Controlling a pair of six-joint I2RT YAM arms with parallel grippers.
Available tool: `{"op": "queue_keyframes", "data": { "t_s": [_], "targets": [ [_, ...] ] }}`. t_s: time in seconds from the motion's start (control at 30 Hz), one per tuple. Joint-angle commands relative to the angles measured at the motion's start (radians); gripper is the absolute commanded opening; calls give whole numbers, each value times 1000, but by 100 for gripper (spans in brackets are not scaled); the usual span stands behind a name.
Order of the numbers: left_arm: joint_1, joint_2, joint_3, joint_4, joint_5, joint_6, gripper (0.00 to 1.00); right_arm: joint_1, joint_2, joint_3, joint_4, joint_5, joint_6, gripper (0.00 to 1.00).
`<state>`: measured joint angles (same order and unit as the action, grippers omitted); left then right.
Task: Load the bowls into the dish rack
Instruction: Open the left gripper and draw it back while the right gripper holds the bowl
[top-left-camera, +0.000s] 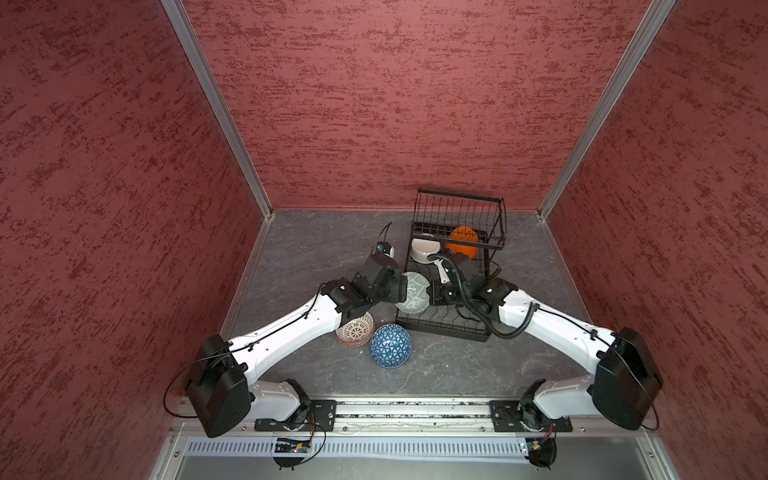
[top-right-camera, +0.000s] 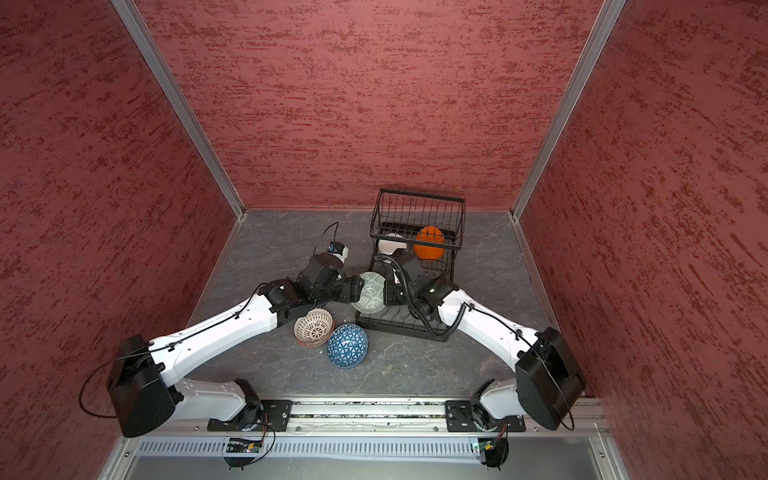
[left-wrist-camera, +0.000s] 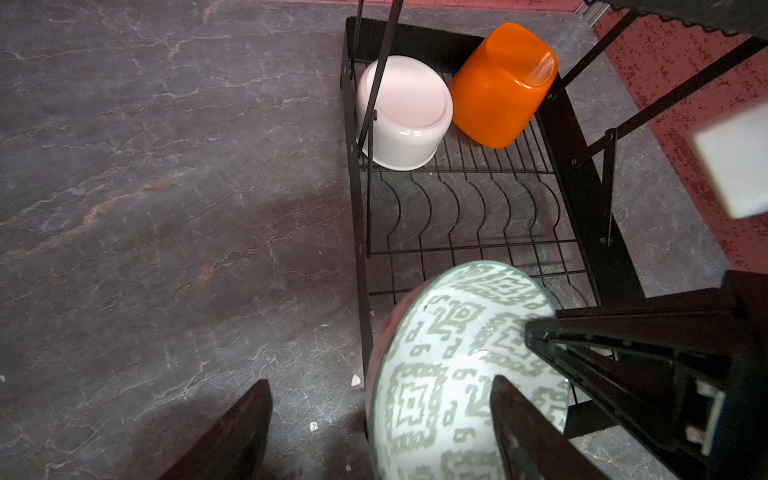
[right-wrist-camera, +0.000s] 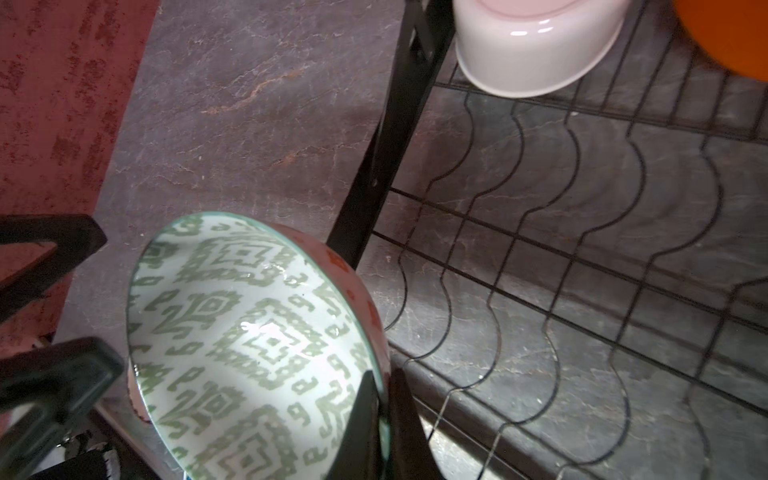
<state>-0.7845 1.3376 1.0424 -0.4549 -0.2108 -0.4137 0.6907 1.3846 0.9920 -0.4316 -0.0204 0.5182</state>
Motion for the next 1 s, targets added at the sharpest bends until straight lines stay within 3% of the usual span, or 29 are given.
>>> {"op": "queue_keyframes", "data": {
  "t_s": [0.0,0.3,0.97],
  "targets": [
    [6,0,25,7,-7,3,85,5,-55,22,-73,161,-13,0],
    [37,54,56,-25,43,12,89,4,-90,36,-274,496,1,0],
    [62,220,129,-12,161,33,90,5,24,125,-423,879,33,0]
  ]
}}
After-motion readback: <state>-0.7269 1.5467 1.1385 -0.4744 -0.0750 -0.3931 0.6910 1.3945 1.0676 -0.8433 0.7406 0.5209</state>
